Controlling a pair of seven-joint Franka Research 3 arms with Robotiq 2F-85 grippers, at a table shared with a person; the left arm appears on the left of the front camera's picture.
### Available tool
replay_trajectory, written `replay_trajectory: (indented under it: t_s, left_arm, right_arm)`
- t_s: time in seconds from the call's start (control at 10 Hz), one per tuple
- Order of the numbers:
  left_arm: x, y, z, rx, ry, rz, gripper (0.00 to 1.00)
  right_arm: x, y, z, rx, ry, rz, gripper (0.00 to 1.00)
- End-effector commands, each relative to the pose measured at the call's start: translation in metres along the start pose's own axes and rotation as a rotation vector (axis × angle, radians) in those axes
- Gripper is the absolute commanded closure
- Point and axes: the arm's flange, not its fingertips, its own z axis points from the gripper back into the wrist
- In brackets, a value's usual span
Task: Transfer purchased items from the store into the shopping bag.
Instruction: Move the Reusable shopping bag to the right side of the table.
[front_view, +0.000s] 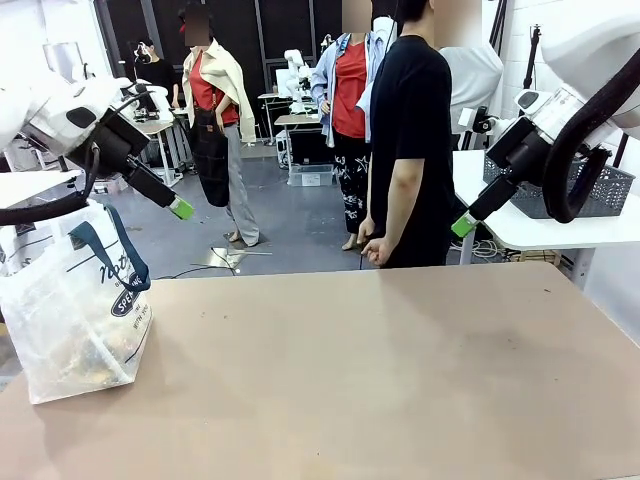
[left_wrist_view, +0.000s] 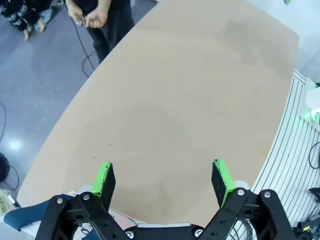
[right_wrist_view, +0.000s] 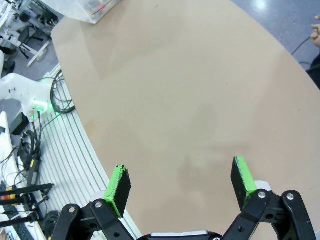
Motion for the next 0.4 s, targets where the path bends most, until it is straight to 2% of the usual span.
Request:
replay_trajectory:
  t_s: [0.0,0.3]
  left_arm:
    - [-0.0054,0.0028,-0.0041,-0.014,0.029,0.007,0.0]
    - [-0.0054,0.0028,-0.0041,-0.014,0.029,0.007,0.0]
  right_arm:
    - [-0.0002,0.0009,0.0008,0.006,0.012,0.001,0.0]
    - [-0.0002,0.0009,0.0008,0.006,0.012,0.001,0.0]
